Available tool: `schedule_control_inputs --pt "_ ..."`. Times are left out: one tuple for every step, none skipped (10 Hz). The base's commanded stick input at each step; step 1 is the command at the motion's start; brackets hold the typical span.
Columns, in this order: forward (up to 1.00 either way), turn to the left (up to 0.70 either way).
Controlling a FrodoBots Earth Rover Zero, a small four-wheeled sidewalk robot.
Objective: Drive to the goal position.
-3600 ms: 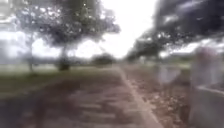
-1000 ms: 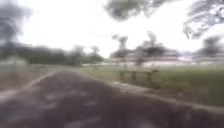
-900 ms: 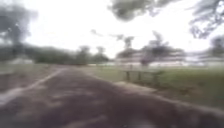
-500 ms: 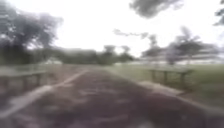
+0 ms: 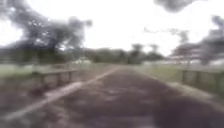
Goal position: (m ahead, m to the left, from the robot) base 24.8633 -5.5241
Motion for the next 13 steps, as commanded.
schedule_control_inputs --pt "0.7 0.0" --pt "0.7 0.0" --pt "0.7 0.0" --pt "0.7 0.0" --pt "0.7 0.0" --pt "0.7 0.0" --pt "0.7 0.0" --pt "0.7 0.0" --pt "0.7 0.0" --pt "0.7 0.0" --pt "0.7 0.0" --pt "0.7 -0.23" --pt "0.7 -0.35"
